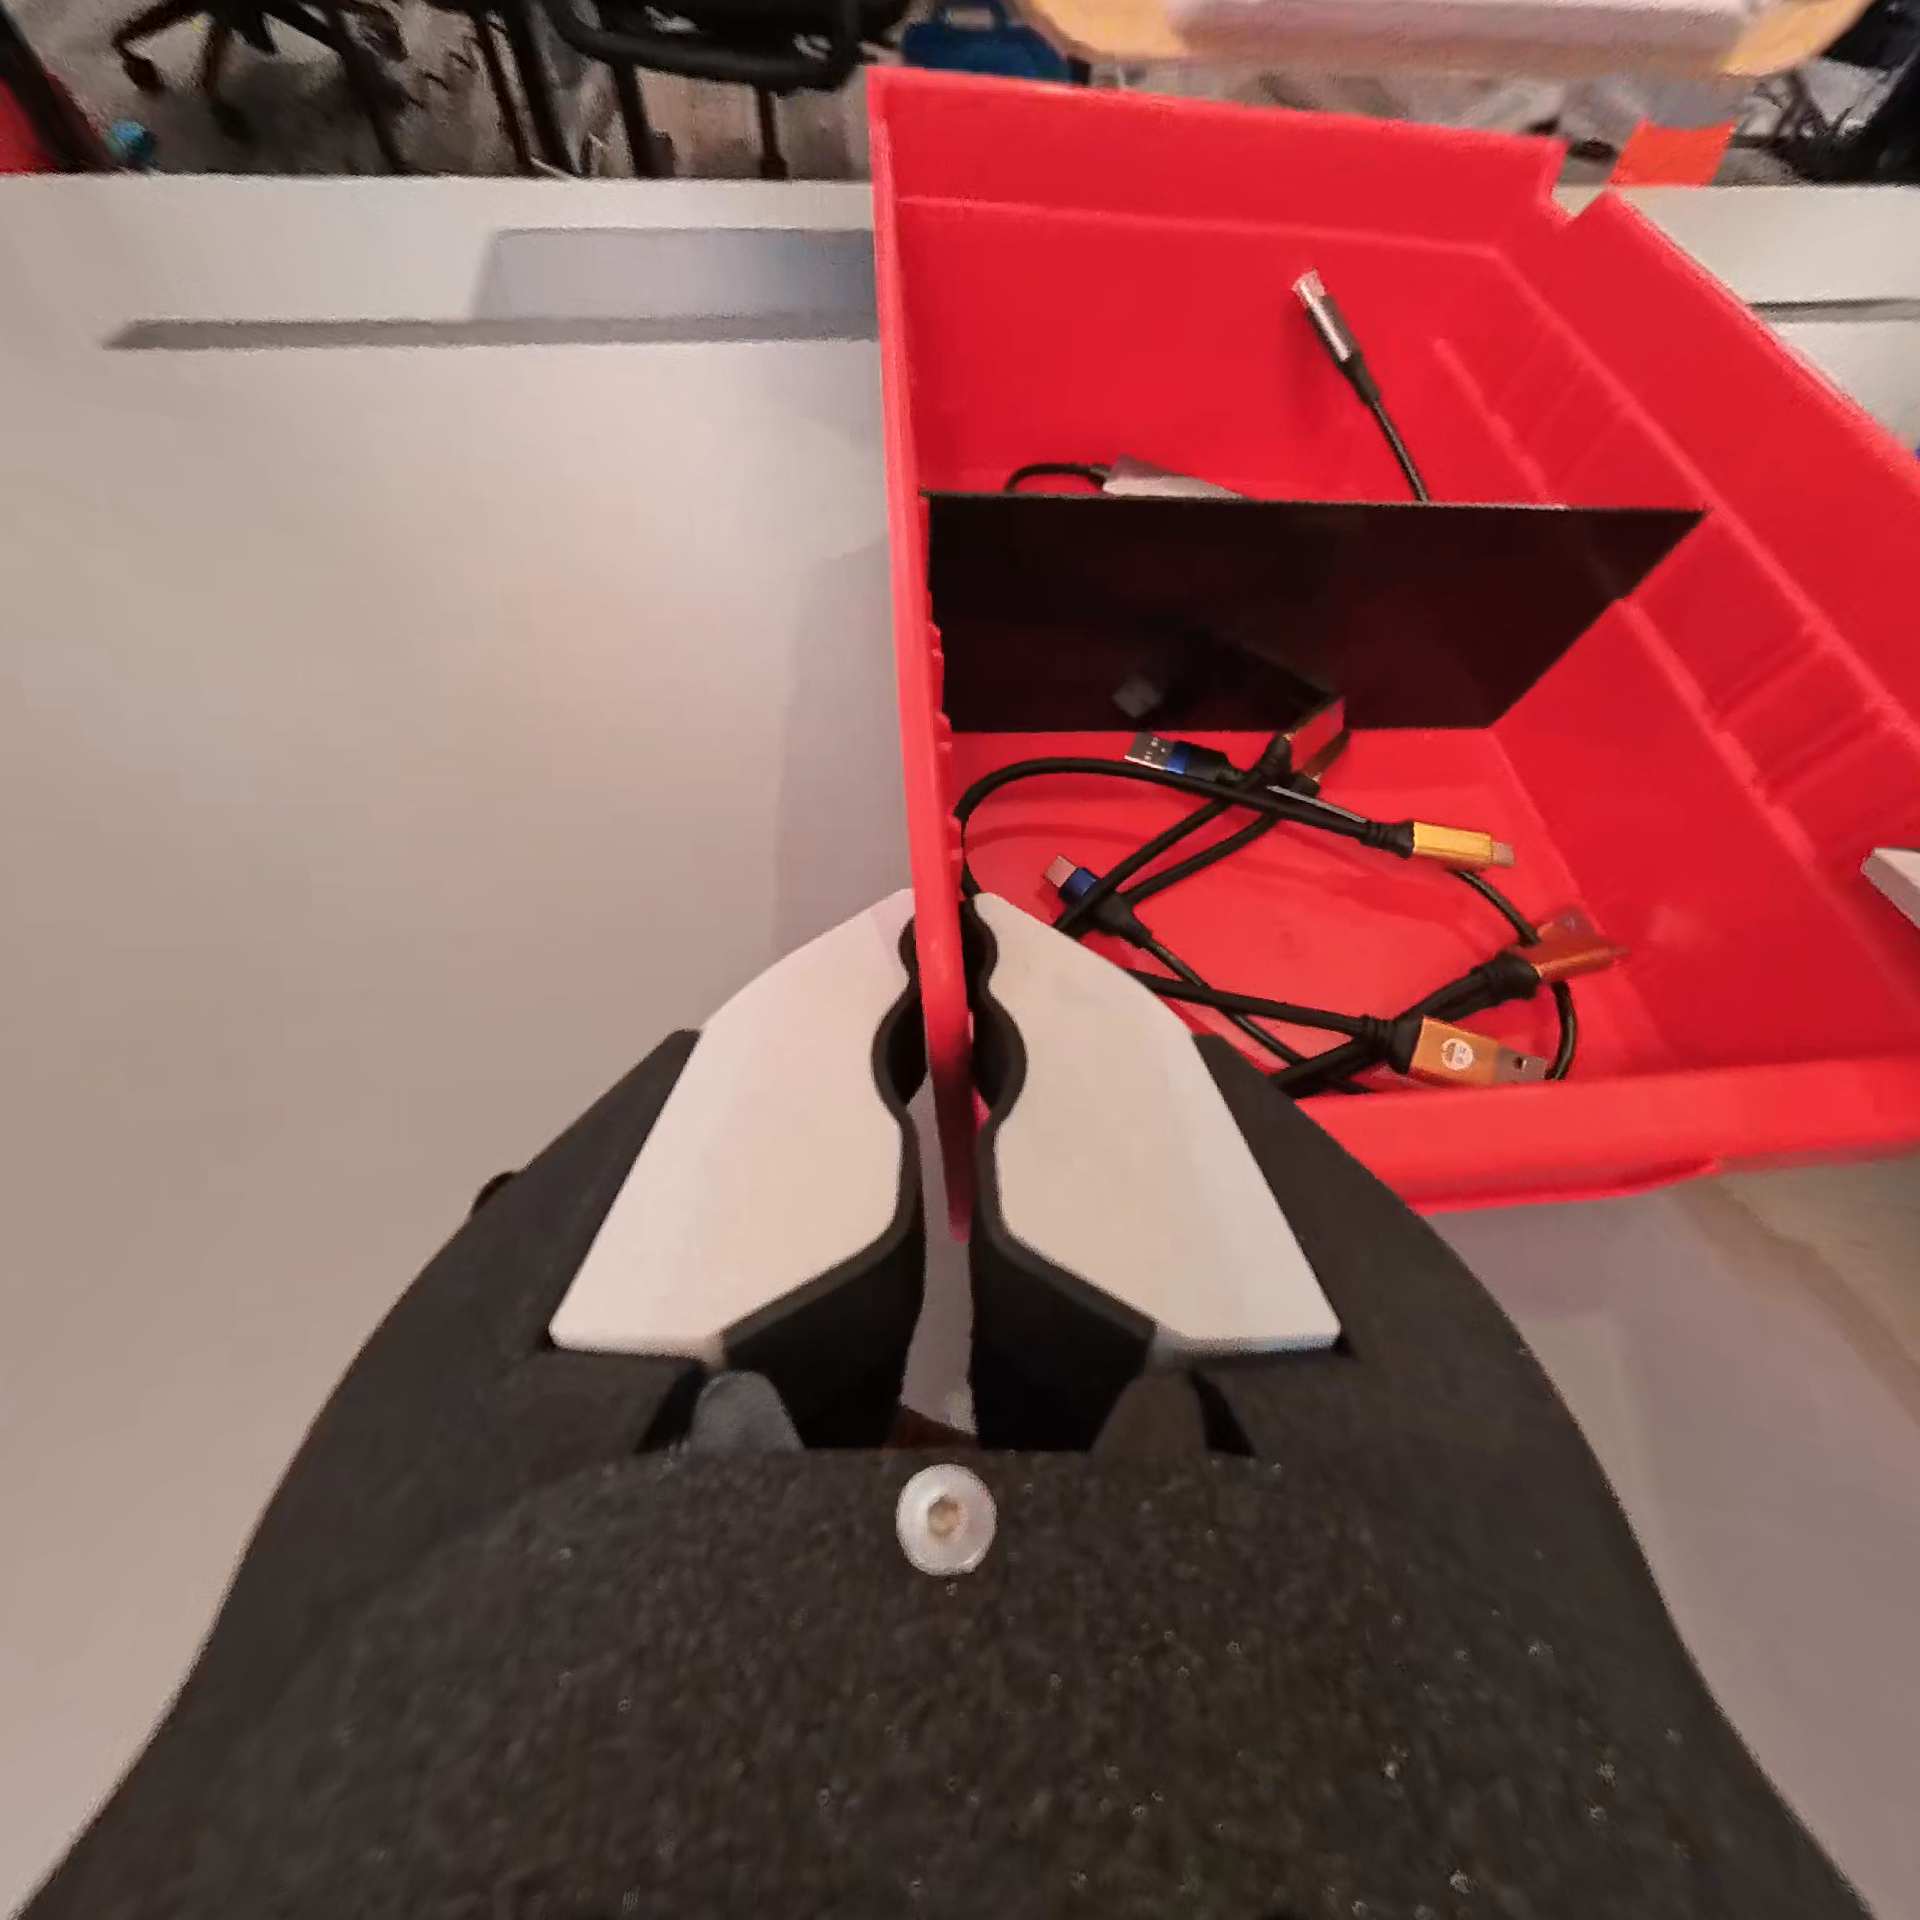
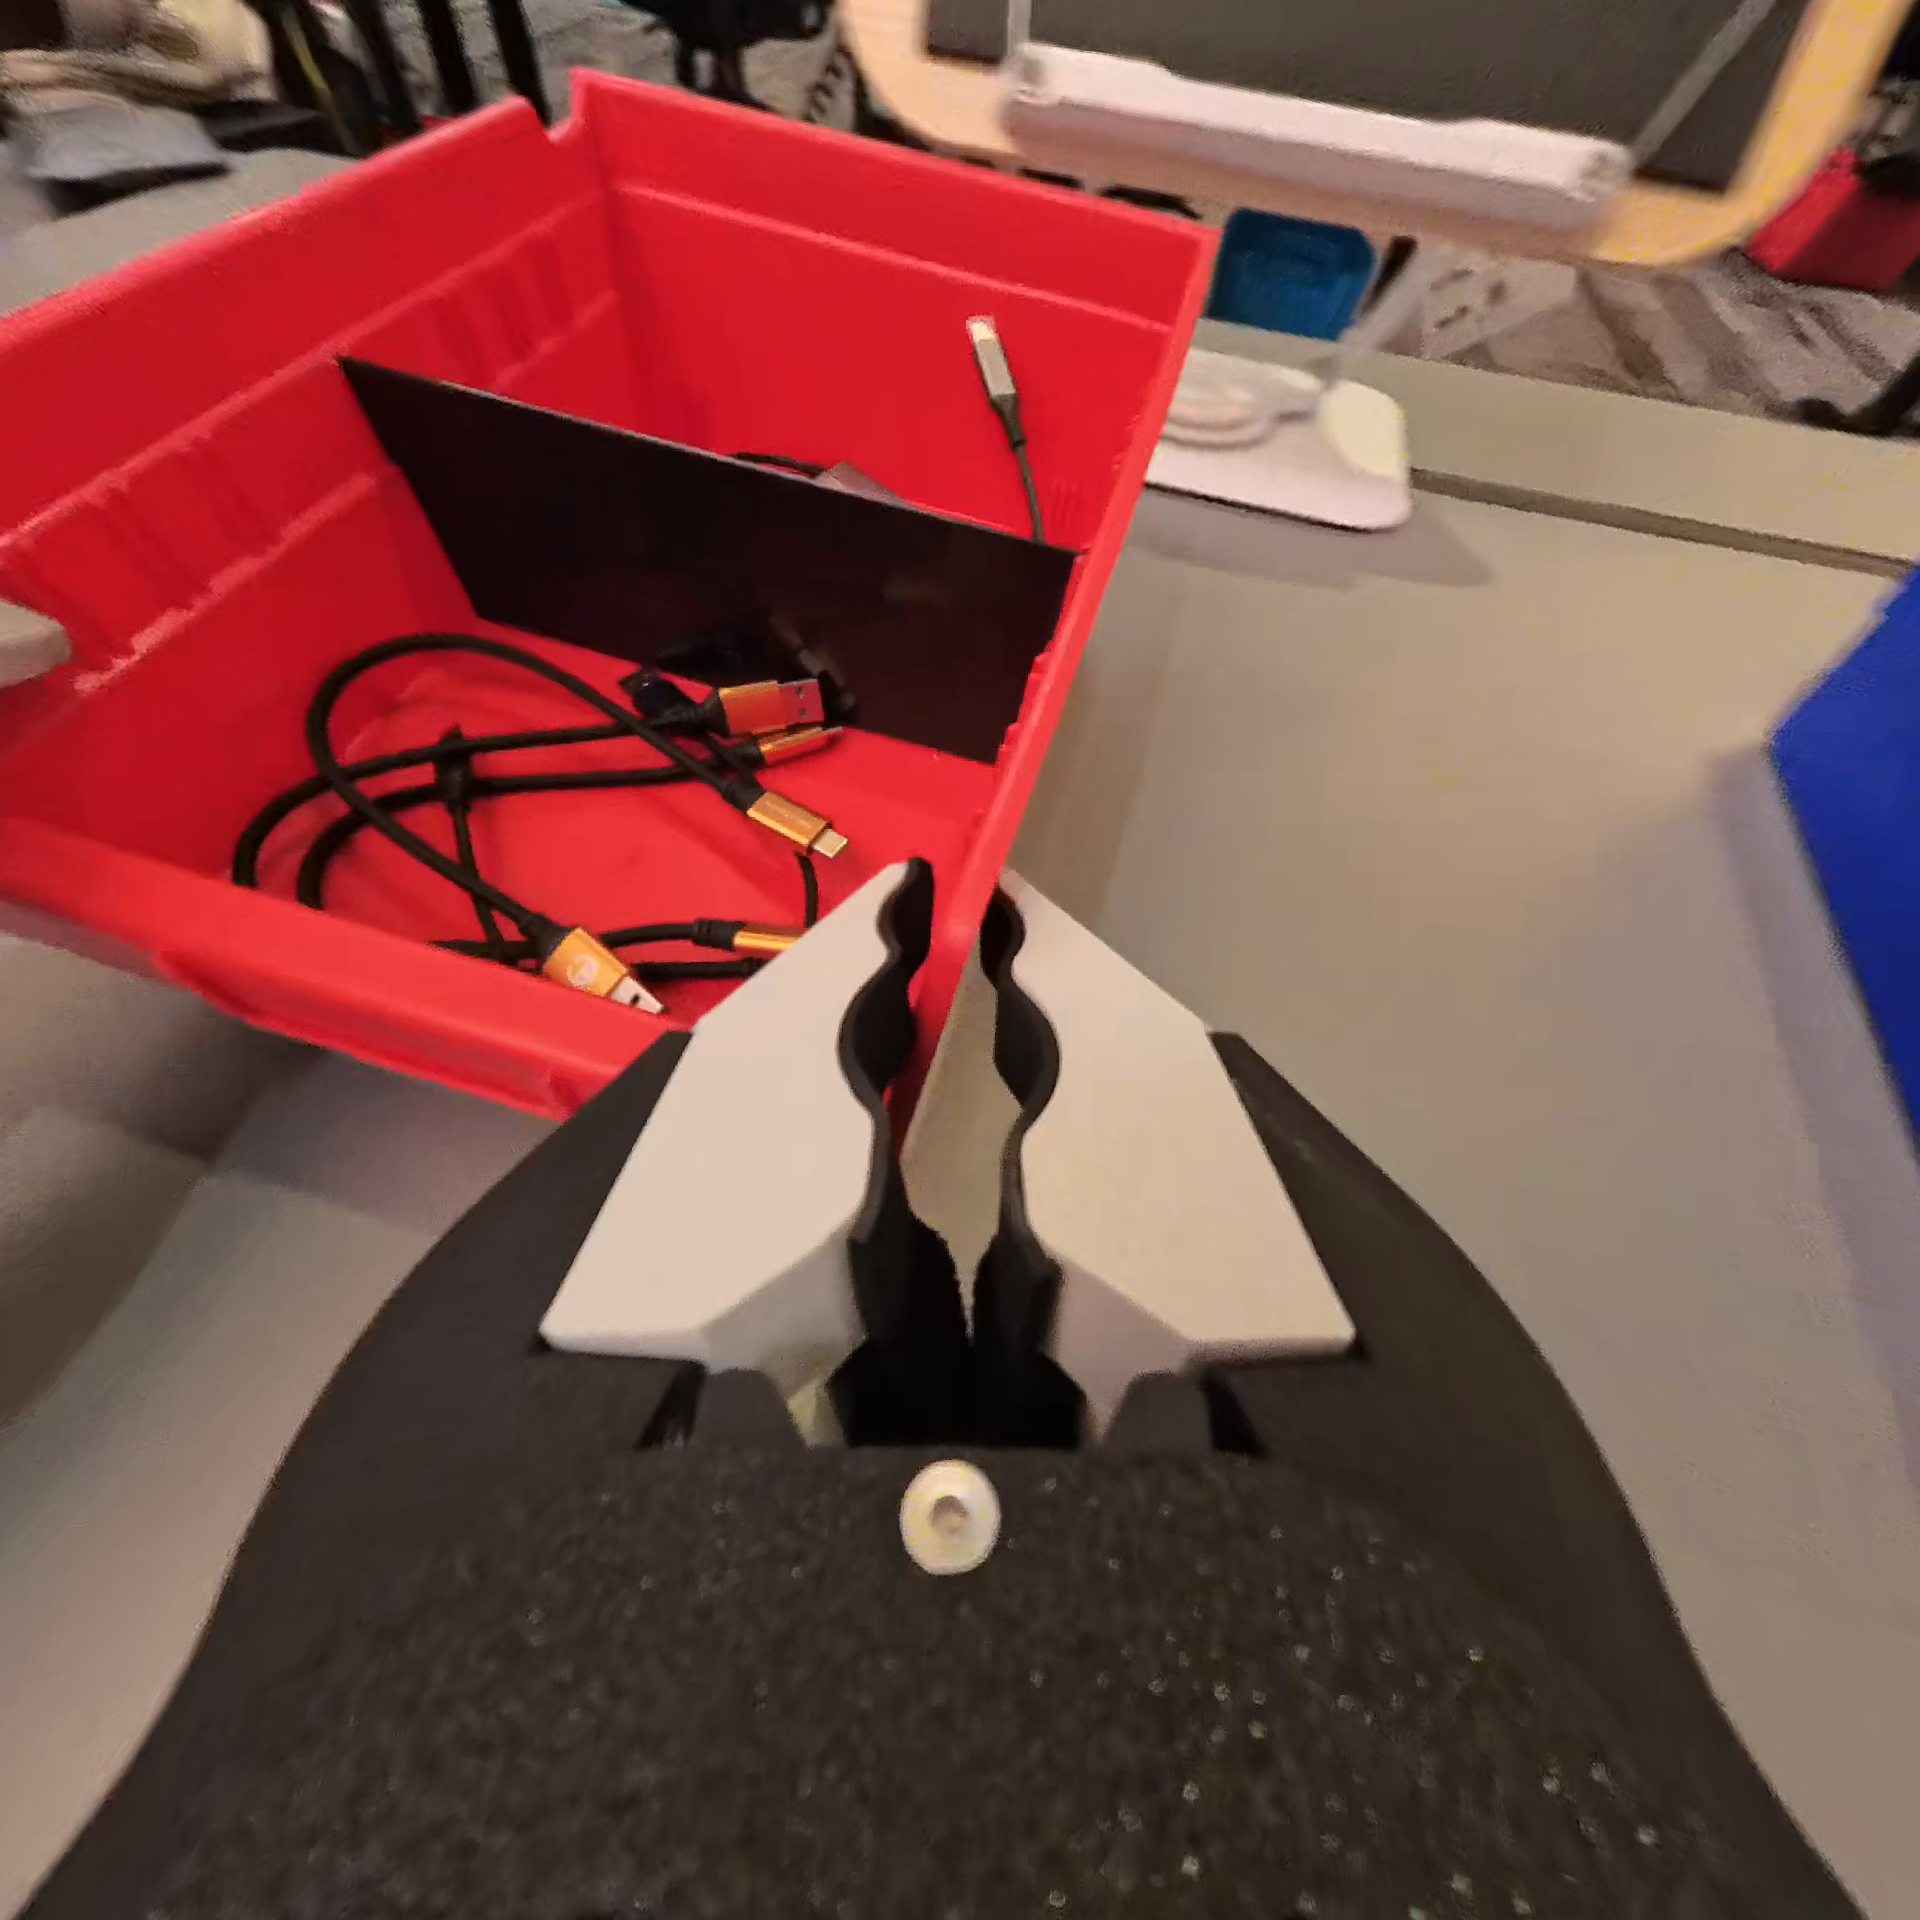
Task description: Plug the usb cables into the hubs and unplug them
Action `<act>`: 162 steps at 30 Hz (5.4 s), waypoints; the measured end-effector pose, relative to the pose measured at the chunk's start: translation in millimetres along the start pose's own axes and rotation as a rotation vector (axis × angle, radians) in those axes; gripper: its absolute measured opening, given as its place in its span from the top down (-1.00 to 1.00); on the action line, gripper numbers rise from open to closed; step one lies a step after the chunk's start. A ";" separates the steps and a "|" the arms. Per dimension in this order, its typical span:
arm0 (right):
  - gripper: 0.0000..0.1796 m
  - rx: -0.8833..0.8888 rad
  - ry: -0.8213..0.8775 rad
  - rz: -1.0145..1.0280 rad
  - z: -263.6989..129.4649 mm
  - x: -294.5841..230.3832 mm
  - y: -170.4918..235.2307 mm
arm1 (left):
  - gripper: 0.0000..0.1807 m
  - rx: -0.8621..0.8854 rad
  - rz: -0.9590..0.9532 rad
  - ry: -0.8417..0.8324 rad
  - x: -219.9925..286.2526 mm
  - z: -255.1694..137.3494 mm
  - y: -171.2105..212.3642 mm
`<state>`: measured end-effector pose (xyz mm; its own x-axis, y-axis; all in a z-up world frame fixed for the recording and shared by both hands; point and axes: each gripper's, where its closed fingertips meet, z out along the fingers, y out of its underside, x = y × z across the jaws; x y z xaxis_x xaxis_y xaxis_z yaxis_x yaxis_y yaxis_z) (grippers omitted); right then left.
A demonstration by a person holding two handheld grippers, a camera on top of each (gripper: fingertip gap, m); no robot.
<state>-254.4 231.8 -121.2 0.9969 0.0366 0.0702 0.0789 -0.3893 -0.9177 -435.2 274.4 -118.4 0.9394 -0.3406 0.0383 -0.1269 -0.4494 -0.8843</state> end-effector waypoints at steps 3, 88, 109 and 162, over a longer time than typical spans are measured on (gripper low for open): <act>0.91 -0.024 -0.065 -0.015 16.7 -48.6 -6.6 | 0.97 -0.009 -0.010 -0.020 -50.3 -8.0 4.2; 0.85 -0.064 0.015 0.161 -114.4 284.1 104.9 | 0.78 -0.021 -0.090 0.221 40.2 -86.2 74.0; 0.84 -0.093 -0.036 0.175 -111.2 278.1 114.0 | 0.75 -0.056 0.288 0.538 75.2 -86.6 25.2; 0.83 -0.054 -0.078 0.058 -110.8 252.5 100.5 | 0.96 -0.212 0.388 0.400 217.0 30.2 -57.8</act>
<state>5.9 99.9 -152.4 0.9964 0.0833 -0.0147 0.0237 -0.4418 -0.8968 -214.4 251.4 -73.0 0.6238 -0.7792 -0.0606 -0.5368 -0.3708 -0.7579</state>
